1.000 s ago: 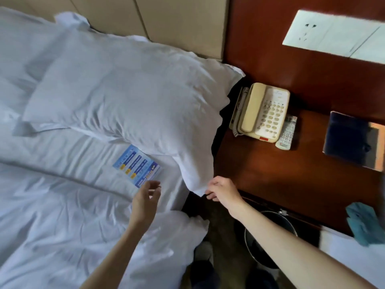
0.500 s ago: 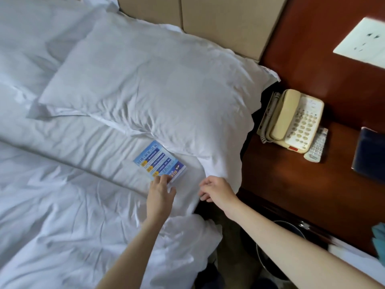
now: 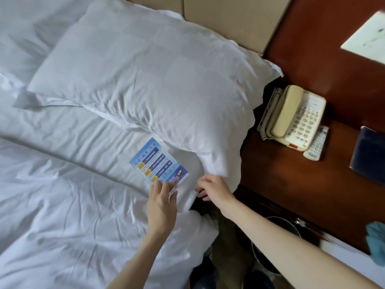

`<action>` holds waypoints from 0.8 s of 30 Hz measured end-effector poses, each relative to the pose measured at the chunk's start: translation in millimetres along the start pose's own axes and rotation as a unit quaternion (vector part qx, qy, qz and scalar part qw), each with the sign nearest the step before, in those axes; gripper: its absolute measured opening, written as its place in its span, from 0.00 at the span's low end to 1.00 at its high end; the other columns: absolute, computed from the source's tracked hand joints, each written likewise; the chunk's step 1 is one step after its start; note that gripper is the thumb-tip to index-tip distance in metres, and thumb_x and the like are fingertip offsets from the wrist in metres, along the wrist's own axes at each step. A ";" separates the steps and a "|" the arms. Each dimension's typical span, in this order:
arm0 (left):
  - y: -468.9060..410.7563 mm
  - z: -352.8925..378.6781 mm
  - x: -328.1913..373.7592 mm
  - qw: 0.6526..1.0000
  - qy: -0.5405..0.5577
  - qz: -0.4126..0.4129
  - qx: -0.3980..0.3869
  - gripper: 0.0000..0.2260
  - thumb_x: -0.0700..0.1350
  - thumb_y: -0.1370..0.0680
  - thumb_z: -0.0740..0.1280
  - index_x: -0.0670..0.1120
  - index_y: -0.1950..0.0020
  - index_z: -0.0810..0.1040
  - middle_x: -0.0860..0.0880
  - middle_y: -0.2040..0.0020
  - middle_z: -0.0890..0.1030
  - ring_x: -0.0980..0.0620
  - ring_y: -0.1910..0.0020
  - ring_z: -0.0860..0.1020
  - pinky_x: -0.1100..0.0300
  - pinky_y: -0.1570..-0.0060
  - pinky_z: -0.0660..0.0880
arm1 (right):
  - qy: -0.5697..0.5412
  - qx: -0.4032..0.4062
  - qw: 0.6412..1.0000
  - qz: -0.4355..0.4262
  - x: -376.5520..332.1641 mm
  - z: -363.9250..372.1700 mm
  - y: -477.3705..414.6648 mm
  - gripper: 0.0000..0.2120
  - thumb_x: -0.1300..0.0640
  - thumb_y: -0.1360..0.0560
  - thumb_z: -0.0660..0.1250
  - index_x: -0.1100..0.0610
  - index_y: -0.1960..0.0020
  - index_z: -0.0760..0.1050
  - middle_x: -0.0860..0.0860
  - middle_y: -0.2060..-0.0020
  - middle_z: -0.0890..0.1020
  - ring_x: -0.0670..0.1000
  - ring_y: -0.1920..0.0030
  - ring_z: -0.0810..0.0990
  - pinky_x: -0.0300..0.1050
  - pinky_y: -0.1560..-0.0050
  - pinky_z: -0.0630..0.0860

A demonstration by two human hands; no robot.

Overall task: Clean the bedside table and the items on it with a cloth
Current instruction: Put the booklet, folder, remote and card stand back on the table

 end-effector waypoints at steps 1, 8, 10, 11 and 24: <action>6.0 -0.5 2.9 1.000 -0.002 0.020 0.001 0.10 0.32 0.33 0.73 0.41 0.56 0.76 0.43 0.58 0.74 0.40 0.58 0.74 0.51 0.64 0.73 | -0.008 -0.007 1.000 -0.008 -0.3 0.4 0.9 0.08 0.55 0.22 0.61 0.59 0.52 0.76 0.56 0.56 0.82 0.52 0.58 0.80 0.45 0.56 0.77; 34.1 -0.4 30.2 0.972 -0.087 0.218 -0.018 0.07 0.34 0.29 0.67 0.45 0.54 0.76 0.45 0.59 0.74 0.46 0.63 0.67 0.55 0.64 0.66 | -0.157 -0.007 0.979 -0.133 -21.8 -16.2 13.2 0.08 0.57 0.23 0.66 0.61 0.49 0.79 0.55 0.55 0.85 0.47 0.57 0.84 0.35 0.60 0.77; 34.9 0.2 39.6 0.958 -0.098 0.269 -0.021 0.08 0.34 0.27 0.64 0.45 0.53 0.73 0.47 0.59 0.71 0.47 0.63 0.65 0.57 0.64 0.64 | -0.203 -0.008 0.968 -0.148 -29.0 -24.8 15.6 0.07 0.61 0.24 0.67 0.62 0.48 0.79 0.56 0.54 0.85 0.50 0.56 0.85 0.38 0.60 0.79; 34.7 0.6 43.7 0.950 -0.103 0.292 -0.025 0.07 0.34 0.25 0.61 0.46 0.52 0.73 0.47 0.58 0.69 0.48 0.63 0.64 0.57 0.63 0.62 | -0.213 -0.001 0.965 -0.154 -32.4 -30.2 17.2 0.07 0.61 0.25 0.68 0.62 0.48 0.79 0.55 0.55 0.85 0.51 0.57 0.85 0.39 0.61 0.80; 37.1 34.9 118.7 0.894 -0.101 0.424 -0.107 0.09 0.39 0.23 0.57 0.46 0.51 0.76 0.49 0.52 0.71 0.47 0.60 0.70 0.56 0.61 0.65 | -0.182 0.095 0.965 -0.164 -13.3 -173.6 38.6 0.07 0.62 0.28 0.70 0.54 0.62 0.77 0.49 0.67 0.84 0.47 0.64 0.83 0.40 0.63 0.75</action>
Point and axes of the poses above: each hand's wrist, its own y-axis away from the middle knuckle, its own z-axis out of the palm, x = y × z, the point moved 3 cm from there along -y, towards the middle knuckle
